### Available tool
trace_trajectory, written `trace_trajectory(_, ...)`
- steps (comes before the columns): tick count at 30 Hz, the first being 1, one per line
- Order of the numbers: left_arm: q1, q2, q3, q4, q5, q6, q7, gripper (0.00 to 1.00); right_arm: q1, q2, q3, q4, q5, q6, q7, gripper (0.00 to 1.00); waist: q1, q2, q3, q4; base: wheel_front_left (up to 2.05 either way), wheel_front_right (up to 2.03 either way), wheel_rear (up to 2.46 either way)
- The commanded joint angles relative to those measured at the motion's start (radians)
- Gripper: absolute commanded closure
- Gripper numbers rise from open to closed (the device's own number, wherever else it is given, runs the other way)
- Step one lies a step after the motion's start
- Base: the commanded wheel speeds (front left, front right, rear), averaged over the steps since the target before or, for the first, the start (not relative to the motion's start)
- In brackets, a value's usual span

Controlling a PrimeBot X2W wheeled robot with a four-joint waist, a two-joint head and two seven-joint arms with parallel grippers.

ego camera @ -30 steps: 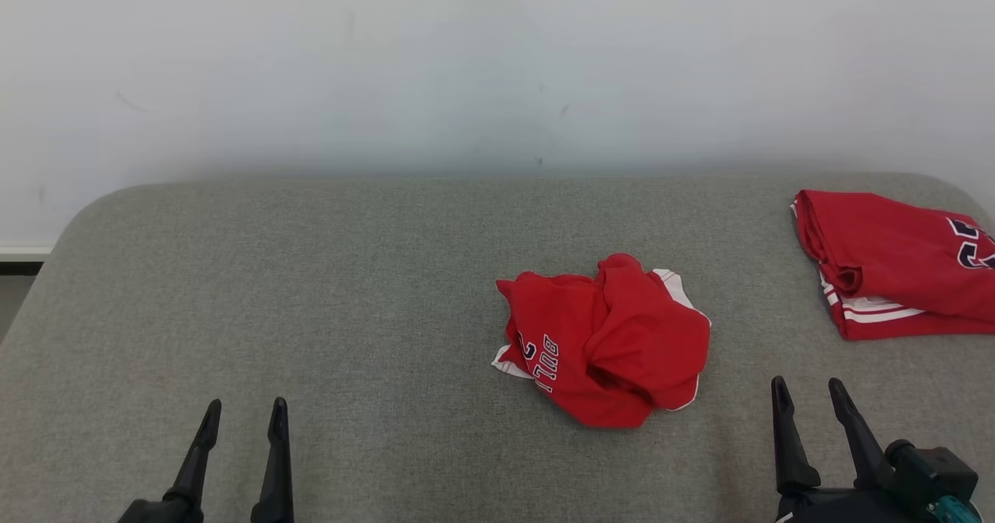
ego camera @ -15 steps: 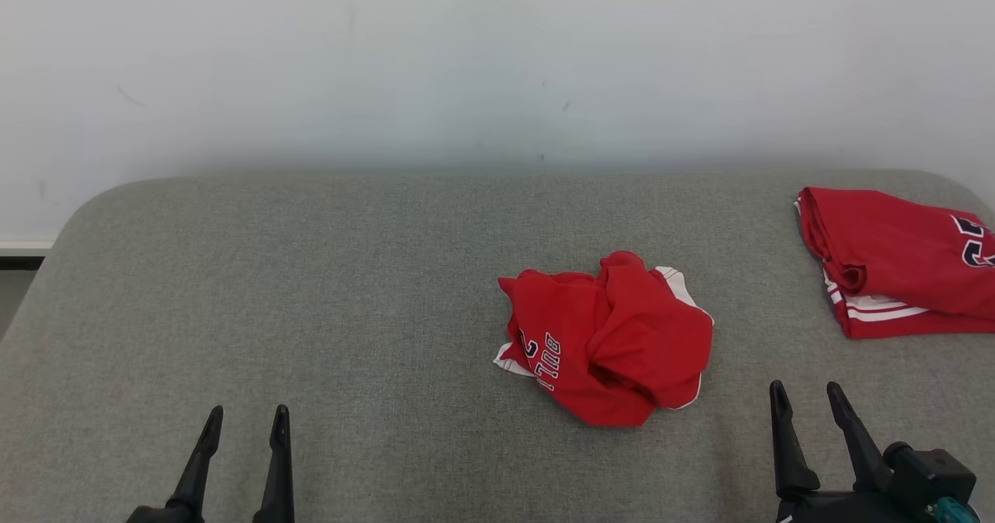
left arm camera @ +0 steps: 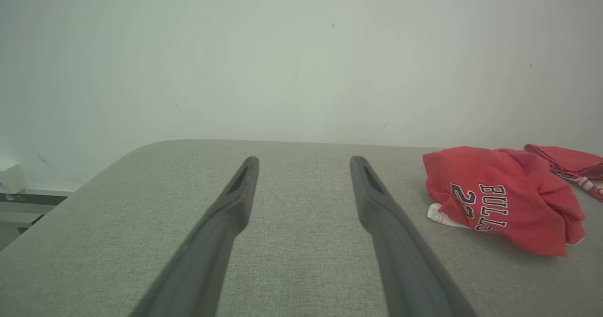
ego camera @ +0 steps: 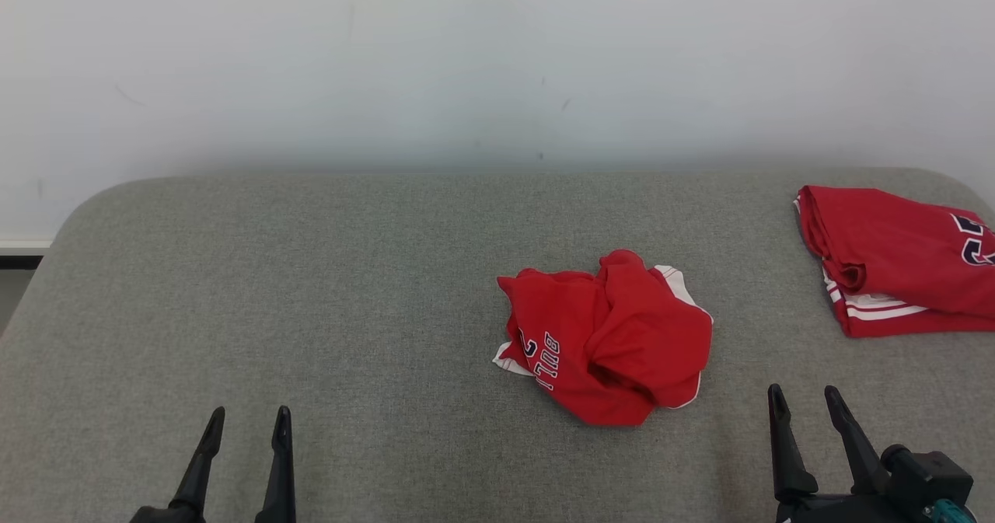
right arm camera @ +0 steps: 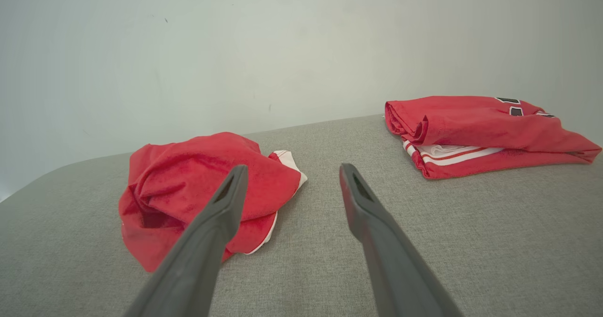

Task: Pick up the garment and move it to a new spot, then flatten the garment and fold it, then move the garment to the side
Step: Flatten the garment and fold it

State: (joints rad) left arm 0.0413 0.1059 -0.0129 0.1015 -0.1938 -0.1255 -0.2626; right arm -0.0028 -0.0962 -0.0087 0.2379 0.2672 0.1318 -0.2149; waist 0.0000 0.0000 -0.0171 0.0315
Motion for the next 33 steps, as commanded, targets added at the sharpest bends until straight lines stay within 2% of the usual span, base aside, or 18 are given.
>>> trace_trajectory(1,0.013,-0.002,0.003,0.003,0.002,-0.003,-0.003,0.0,0.006,-0.003,-0.001,-0.001,0.008,-0.003,-0.002,0.0,0.0,0.0,0.001,0.0,0.0,0.0,0.0)
trace_trajectory(10,0.006,-0.004,0.004,0.009,0.005,-0.005,-0.003,0.0,-0.007,-0.019,0.0,0.007,0.019,-0.003,0.007,0.0,0.0,0.0,0.01,0.004,0.0,0.0,0.0)
trace_trajectory(16,-0.015,-0.013,-0.006,0.01,0.003,-0.005,-0.003,0.0,-0.066,-0.062,0.011,0.019,0.011,-0.003,0.034,0.0,0.0,0.0,0.043,0.02,0.0,0.0,0.0)
trace_trajectory(25,-0.065,-0.026,-0.047,0.018,-0.007,-0.005,-0.003,0.0,-0.271,-0.175,0.052,0.117,-0.013,-0.003,0.1,0.0,0.0,0.0,0.119,0.083,0.0,0.0,0.0)
trace_trajectory(33,-0.129,-0.035,-0.085,0.042,-0.02,-0.004,-0.003,0.0,-0.469,-0.273,0.125,0.297,-0.003,-0.003,0.163,0.0,0.0,0.0,0.18,0.165,0.0,0.0,0.0)
